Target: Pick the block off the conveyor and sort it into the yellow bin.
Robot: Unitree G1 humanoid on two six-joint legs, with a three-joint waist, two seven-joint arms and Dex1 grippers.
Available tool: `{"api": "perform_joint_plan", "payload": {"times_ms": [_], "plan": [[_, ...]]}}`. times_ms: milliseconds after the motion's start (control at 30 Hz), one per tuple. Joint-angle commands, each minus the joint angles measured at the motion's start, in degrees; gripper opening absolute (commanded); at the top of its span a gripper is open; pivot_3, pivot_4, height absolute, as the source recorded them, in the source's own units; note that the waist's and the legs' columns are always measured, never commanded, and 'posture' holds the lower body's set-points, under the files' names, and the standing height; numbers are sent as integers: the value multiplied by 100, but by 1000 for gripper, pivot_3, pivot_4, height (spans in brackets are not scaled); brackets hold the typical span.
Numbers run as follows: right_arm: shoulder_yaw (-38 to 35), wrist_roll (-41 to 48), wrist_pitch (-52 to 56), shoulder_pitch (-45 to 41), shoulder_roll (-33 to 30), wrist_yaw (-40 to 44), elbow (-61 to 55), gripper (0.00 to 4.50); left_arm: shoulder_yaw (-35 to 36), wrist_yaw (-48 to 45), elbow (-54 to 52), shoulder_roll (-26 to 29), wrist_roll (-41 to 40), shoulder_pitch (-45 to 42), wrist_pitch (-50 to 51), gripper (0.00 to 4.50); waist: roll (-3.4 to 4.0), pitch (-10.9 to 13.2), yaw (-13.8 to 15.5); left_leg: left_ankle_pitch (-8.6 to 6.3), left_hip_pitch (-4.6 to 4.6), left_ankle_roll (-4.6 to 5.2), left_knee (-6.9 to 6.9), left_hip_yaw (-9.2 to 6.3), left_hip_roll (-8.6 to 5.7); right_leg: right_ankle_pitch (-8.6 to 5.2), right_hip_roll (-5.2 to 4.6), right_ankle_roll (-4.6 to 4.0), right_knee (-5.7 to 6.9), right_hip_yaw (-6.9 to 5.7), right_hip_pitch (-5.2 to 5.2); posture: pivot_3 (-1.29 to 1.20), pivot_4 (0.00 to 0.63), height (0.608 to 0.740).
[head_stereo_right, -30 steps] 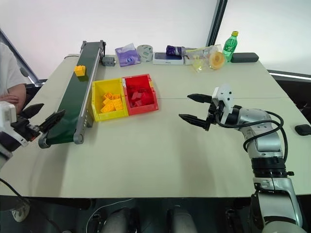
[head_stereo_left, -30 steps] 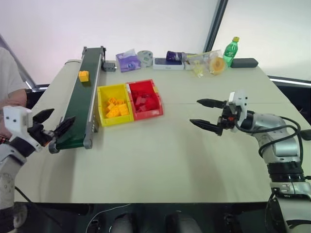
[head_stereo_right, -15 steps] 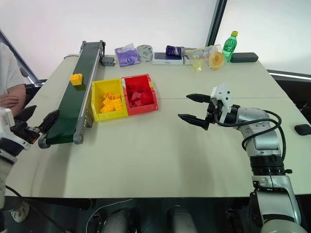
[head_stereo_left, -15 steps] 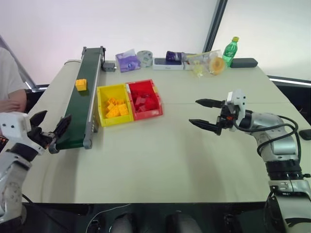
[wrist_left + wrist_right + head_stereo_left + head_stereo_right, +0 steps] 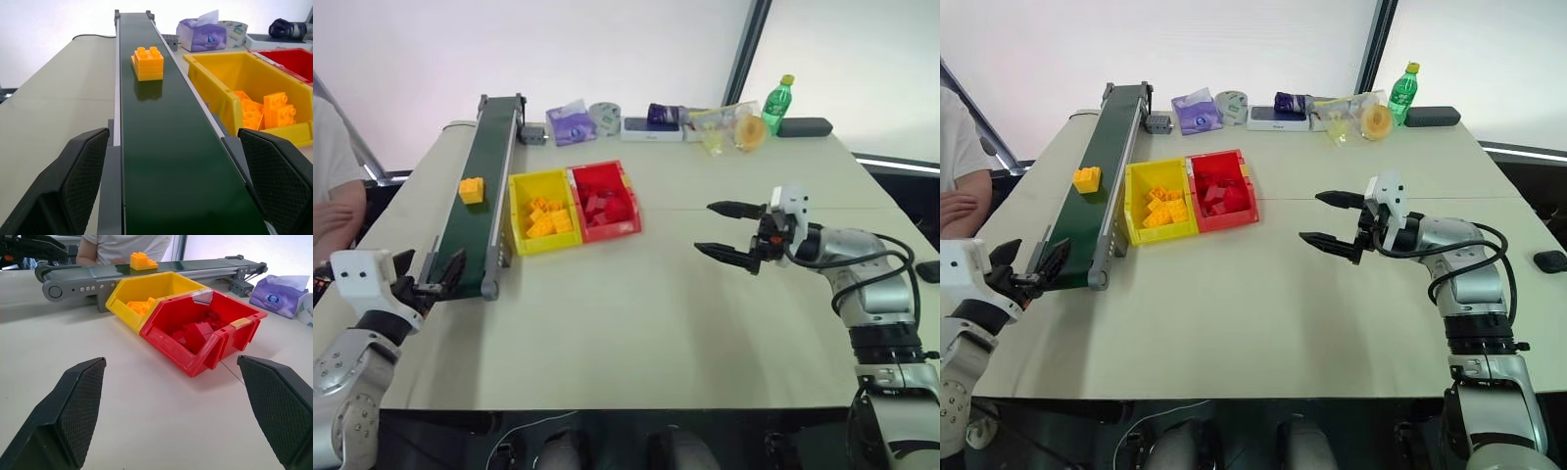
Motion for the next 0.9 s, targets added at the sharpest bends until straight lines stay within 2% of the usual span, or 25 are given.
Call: {"api": "perform_joint_plan", "payload": {"times_ms": [33,133,233,467,700,800,833,867,900], "plan": [[-77,39,-95,-41,-25,8,-108,4500,39,118,-231,134,-124,-130,227,4448,0,0,1,0,0,0,0,0,0,0,0,0,0,0,0,0,150,740],[-75,53,-81,-23,-3,-16,-143,4500,-79,663,8,532,-52,-771,1100,4448,0,0,39,0,0,0,1,-4,0,0,1,0,0,-2,1,0,150,740],[-42,42,-87,-18,42,-42,-155,4500,-212,797,445,928,-23,-1419,1759,4448,-1,0,30,0,1,0,5,-6,-3,0,0,0,0,-3,8,0,150,740],[-13,49,-57,-32,112,-76,-210,4500,-832,563,1424,1471,208,-2481,2483,4448,1,1,-3,0,1,0,-7,0,-2,0,3,0,-5,-2,-1,0,150,740],[-69,97,31,47,67,-123,-364,4500,-1089,340,1832,1337,248,-2870,2675,4448,1,1,6,0,1,-1,-5,2,-2,0,2,1,-4,-2,-1,0,150,740],[-106,106,58,79,36,-145,-407,4500,-960,201,1713,1190,25,-2807,2874,3602,0,0,9,1,1,-1,-4,2,-2,0,1,1,-2,-2,-1,0,150,740],[-112,106,59,90,28,-145,-413,4500,-983,192,1648,1214,84,-2765,2844,2951,1,0,12,0,0,-1,-2,1,-2,0,1,1,-2,-2,-1,0,150,740],[-118,107,65,102,21,-149,-421,4500,-965,246,1623,1232,141,-2755,2882,2696,1,1,14,0,0,-1,-2,1,-3,0,0,1,-2,-2,0,0,150,740],[-120,104,63,112,18,-152,-428,4500,-938,298,1621,1237,192,-2752,2901,2093,1,0,19,1,0,-1,-1,1,-3,0,0,1,-2,-2,0,0,150,740]]}}
